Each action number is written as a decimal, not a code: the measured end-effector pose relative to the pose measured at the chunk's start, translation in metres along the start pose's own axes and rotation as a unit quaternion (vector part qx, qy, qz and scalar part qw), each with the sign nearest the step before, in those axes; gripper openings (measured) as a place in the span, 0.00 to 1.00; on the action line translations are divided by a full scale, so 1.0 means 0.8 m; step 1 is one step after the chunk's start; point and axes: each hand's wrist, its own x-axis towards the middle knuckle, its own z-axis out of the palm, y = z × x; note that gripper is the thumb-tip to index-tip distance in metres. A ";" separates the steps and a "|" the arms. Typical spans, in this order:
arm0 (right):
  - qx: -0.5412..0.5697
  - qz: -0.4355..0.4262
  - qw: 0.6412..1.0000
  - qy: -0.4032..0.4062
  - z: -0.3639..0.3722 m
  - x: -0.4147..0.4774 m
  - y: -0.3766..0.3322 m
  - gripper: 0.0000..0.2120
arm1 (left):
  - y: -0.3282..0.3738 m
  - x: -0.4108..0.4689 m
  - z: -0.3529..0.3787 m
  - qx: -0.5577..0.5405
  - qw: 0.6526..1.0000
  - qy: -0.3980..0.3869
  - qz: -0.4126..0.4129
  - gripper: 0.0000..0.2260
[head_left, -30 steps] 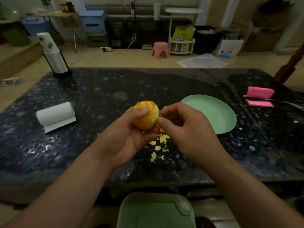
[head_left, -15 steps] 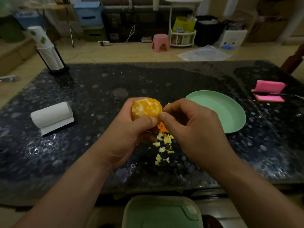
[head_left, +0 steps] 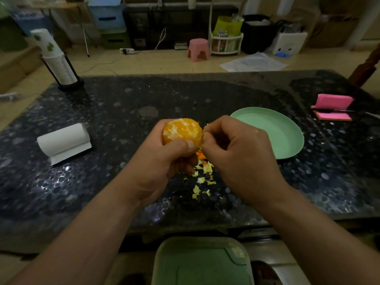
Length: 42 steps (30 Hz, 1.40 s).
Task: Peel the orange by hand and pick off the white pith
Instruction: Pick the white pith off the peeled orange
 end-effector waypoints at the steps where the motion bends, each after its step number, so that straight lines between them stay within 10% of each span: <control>1: 0.011 0.005 1.000 -0.007 -0.001 0.000 0.001 0.03 | 0.000 0.000 0.000 -0.013 1.000 -0.002 -0.001 0.23; 21: -0.021 0.016 1.000 -0.014 0.005 -0.004 0.001 0.04 | -0.005 -0.001 -0.007 0.181 0.980 0.024 0.073 0.27; 42: 0.151 0.112 0.978 -0.087 -0.005 0.001 -0.006 0.02 | -0.001 0.001 -0.008 -0.112 0.993 0.000 -0.049 0.25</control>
